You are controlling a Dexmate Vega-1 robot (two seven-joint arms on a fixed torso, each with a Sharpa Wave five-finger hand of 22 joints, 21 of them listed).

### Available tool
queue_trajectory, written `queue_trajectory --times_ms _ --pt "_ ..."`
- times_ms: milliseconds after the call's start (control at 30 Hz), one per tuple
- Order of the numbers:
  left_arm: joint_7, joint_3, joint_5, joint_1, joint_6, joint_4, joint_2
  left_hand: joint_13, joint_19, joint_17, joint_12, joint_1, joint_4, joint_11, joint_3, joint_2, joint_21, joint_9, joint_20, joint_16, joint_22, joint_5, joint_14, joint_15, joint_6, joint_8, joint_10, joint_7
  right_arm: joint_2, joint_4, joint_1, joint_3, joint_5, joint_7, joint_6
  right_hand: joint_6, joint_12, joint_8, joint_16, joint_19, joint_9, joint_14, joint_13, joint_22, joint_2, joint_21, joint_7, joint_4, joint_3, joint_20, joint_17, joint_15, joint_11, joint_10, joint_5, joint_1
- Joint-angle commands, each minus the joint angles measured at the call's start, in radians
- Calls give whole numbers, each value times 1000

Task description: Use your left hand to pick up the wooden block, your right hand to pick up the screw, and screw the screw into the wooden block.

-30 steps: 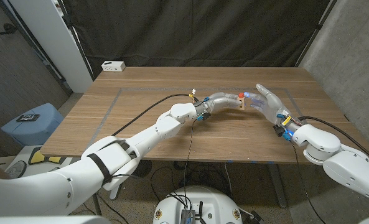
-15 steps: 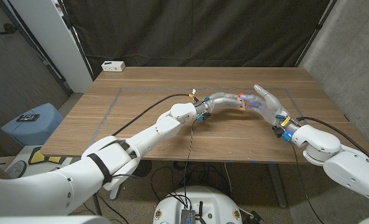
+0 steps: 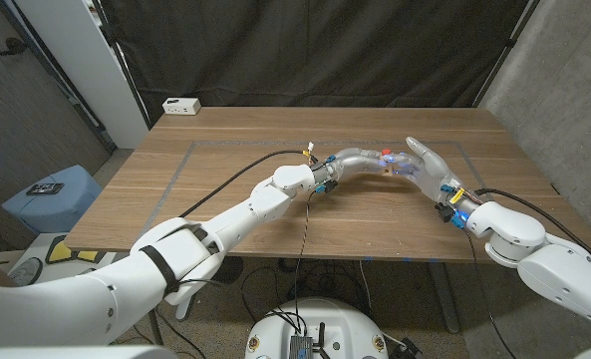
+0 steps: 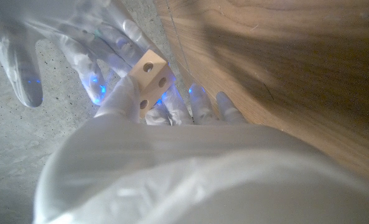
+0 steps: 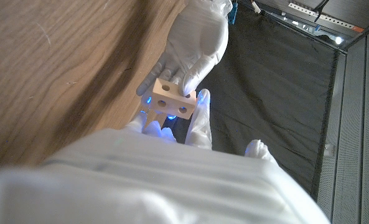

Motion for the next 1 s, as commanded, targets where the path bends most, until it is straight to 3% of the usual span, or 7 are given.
queue_trajectory --times_ms 33,567,1000 --pt "2 1 4 5 -2 -16 10 1 8 5 4 3 8 4 12 10 3 1 2 9 2 5 8 -3 38 8 2 30 0 -25 -34 37 -16 -21 0 5 7 8 4 3 5 -123 3 3 9 4 2 -5 5 0 3 6 6 -4 8 4" --pt "5 -3 5 15 9 -56 39 1 8 5 4 4 8 2 12 10 3 1 3 9 2 5 7 -3 38 8 2 28 19 -35 -36 53 -40 -25 -4 -46 4 -8 5 4 10 -122 3 3 9 4 -1 -6 5 0 3 6 7 0 8 4" --pt "-23 -5 8 -2 -10 -48 58 1 8 5 4 4 8 3 11 9 3 1 2 9 3 5 7 -3 38 8 1 29 33 -31 -7 32 -63 -37 -9 -127 0 -43 5 8 10 -119 3 2 9 5 -15 -6 5 2 3 6 6 -1 7 2"
